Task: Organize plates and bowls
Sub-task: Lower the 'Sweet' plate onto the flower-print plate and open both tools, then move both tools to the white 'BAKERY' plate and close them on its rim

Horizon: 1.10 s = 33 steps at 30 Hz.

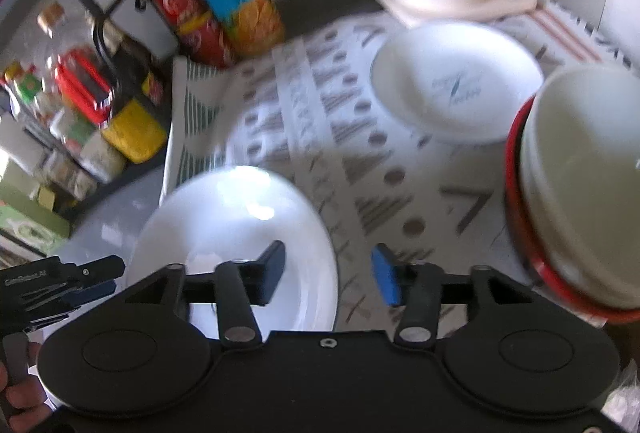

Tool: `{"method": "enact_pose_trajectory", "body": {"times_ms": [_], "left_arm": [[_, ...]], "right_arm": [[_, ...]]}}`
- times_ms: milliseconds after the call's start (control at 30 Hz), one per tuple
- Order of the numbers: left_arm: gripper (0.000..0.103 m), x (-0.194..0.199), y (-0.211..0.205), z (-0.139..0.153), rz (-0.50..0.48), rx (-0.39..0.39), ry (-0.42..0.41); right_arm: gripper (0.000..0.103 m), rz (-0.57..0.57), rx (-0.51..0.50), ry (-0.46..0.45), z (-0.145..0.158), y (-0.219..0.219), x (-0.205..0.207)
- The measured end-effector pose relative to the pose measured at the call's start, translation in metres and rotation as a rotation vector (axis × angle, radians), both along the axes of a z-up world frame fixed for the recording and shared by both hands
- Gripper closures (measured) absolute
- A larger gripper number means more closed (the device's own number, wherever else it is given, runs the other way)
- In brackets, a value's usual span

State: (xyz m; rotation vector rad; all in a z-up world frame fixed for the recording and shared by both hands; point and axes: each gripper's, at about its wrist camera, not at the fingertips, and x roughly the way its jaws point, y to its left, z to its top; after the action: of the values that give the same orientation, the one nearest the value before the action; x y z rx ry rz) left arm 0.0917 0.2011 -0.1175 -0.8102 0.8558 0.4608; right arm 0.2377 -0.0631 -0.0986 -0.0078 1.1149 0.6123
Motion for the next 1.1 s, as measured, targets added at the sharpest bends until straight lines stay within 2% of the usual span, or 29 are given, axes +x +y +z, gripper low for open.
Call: {"method": "enact_pose_trajectory", "body": {"times_ms": [33, 100, 267, 400, 700, 867, 1100], "left_arm": [[0.049, 0.005, -0.002, 0.004, -0.007, 0.005, -0.006], [0.045, 0.016, -0.006, 0.011, -0.027, 0.004, -0.023], [0.044, 0.046, -0.022, 0.020, -0.079, -0.003, -0.052], [0.043, 0.073, -0.034, 0.025, -0.117, -0.010, -0.063], [0.043, 0.136, -0.058, 0.021, -0.150, -0.055, -0.070], [0.043, 0.166, -0.069, 0.010, -0.141, -0.087, -0.066], [0.046, 0.198, -0.083, -0.008, -0.128, -0.133, -0.048]], "right_arm": [[0.049, -0.006, 0.006, -0.005, 0.003, -0.002, 0.004], [0.042, -0.023, 0.025, -0.009, 0.010, -0.007, 0.012], [0.026, -0.064, 0.065, -0.041, 0.030, -0.022, 0.033], [0.019, -0.092, 0.083, -0.064, 0.043, -0.034, 0.052], [0.019, -0.157, 0.072, -0.051, 0.047, -0.060, 0.107], [0.020, -0.182, 0.047, -0.015, 0.037, -0.071, 0.139], [0.026, -0.198, 0.015, 0.050, 0.016, -0.084, 0.178]]}}
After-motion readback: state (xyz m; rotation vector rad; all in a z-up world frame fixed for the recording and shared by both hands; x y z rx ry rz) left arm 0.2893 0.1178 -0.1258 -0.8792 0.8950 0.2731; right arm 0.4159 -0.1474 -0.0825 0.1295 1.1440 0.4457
